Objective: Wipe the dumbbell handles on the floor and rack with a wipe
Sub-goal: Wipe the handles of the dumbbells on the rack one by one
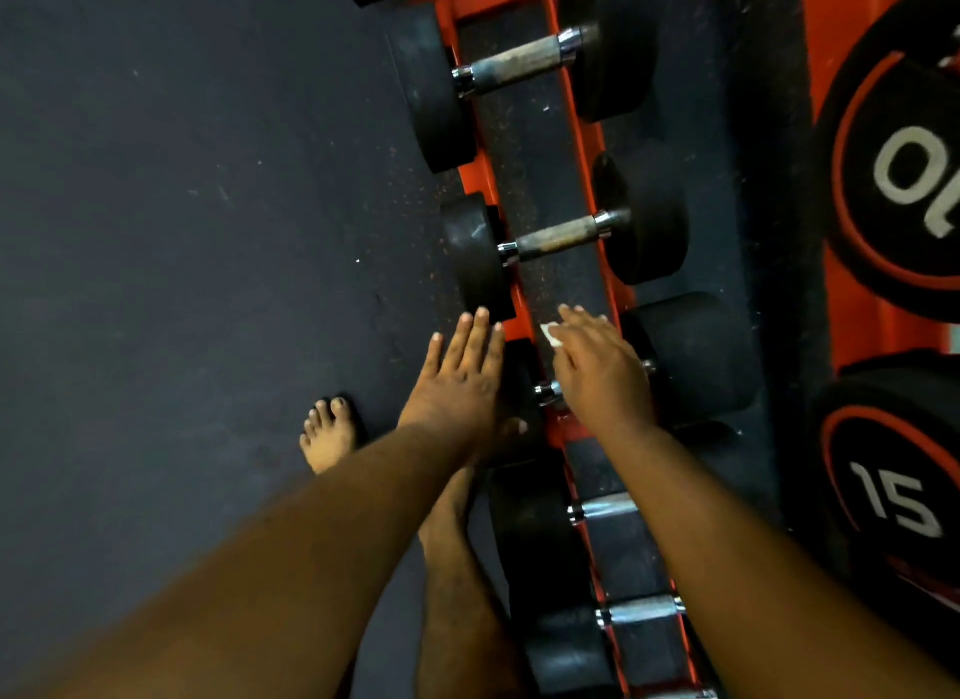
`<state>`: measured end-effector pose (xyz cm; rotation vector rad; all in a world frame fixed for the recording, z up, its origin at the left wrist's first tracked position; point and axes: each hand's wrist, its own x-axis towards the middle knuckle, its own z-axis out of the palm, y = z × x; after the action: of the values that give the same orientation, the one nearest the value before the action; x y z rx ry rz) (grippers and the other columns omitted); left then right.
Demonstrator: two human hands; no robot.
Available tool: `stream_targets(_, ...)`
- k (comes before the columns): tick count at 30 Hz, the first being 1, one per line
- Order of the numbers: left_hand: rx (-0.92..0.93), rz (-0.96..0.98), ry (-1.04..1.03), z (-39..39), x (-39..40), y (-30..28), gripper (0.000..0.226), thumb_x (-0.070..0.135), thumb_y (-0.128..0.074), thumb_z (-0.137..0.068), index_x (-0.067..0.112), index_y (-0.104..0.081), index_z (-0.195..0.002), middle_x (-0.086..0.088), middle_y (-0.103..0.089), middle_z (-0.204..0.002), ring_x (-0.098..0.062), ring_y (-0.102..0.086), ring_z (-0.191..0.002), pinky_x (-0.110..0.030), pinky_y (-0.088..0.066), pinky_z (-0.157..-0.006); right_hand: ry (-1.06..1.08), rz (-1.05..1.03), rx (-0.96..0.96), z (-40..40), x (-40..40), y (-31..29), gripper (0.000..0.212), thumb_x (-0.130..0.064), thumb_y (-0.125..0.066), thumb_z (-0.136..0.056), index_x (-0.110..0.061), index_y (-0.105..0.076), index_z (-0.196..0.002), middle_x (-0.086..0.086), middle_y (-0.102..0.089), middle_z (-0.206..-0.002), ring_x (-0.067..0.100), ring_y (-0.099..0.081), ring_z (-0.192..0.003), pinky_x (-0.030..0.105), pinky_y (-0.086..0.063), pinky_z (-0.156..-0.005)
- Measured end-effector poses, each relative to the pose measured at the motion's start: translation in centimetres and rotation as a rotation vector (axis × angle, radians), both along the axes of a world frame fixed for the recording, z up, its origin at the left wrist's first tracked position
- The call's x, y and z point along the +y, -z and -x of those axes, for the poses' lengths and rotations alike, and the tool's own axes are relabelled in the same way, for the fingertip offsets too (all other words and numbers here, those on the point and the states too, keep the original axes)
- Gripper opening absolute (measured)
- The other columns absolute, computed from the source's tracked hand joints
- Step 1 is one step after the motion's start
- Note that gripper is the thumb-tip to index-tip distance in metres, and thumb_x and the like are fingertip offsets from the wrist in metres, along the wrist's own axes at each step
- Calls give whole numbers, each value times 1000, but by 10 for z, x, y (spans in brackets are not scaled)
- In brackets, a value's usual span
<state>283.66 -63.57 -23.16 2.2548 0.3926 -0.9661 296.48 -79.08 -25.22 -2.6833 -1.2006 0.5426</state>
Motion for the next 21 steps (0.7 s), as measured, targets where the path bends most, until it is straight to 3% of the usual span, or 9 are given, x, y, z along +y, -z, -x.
stream_targets(3,45,91,-14,10,-22,15,124,71,-58,-87,13,27,-156,-9,34,-162,-23,33,-149,-48,10,-125,-38,109,30,19,-34,16,20,-5,-57,-93,-3,-66,-111,21,-57,-141,35,-54,-132,49,-39,-115)
stream_targets(6,31,121,-38,9,-42,30,135,65,-71,-81,10,27,-155,-11,29,-165,-25,28,-151,-44,11,-126,-196,364,155,32,-45,32,46,-9,-51,-96,-4,-50,-141,15,-37,-159,30,-32,-149,44,-13,-125)
stream_targets(8,5,99,-62,4,-53,37,141,61,-79,-76,7,23,-156,-14,24,-166,-28,24,-153,-44,11,-125,-285,410,144,34,-46,39,59,-16,-52,-95,-6,-38,-152,12,-32,-162,25,-25,-152,43,-2,-124)
stream_targets(11,-21,26,-101,-2,-60,45,149,60,-86,-65,2,16,-157,-17,12,-168,-31,16,-155,-45,7,-126,-376,434,-6,19,-66,40,65,-23,-57,-90,-12,-40,-152,7,-44,-154,25,-37,-144,50,-8,-125)
stream_targets(14,4,23,-116,-4,-58,49,156,59,-91,-58,2,15,-157,-17,9,-168,-31,13,-156,-45,6,-127,-233,504,-114,5,-83,35,63,-29,-63,-91,-11,-40,-147,11,-45,-145,31,-36,-142,53,-10,-125)
stream_targets(16,12,15,-113,-5,-58,50,157,60,-91,-56,4,15,-158,-16,7,-168,-31,11,-156,-46,6,-126,-250,481,-99,18,-80,37,65,-35,-60,-92,-7,-39,-147,16,-43,-148,34,-32,-145,54,-5,-125)
stream_targets(19,24,31,-114,-6,-56,50,156,60,-91,-56,6,15,-158,-14,8,-169,-30,11,-156,-45,5,-126,-399,358,-65,31,-76,41,61,-32,-58,-96,-9,-41,-150,13,-44,-152,30,-33,-147,53,-9,-125)
stream_targets(21,29,41,-121,-6,-53,49,156,60,-90,-57,6,15,-158,-14,8,-169,-30,11,-156,-45,6,-126,-306,370,-100,25,-79,38,56,-35,-50,-102,-13,-39,-151,10,-44,-152,28,-33,-147,54,-10,-125)
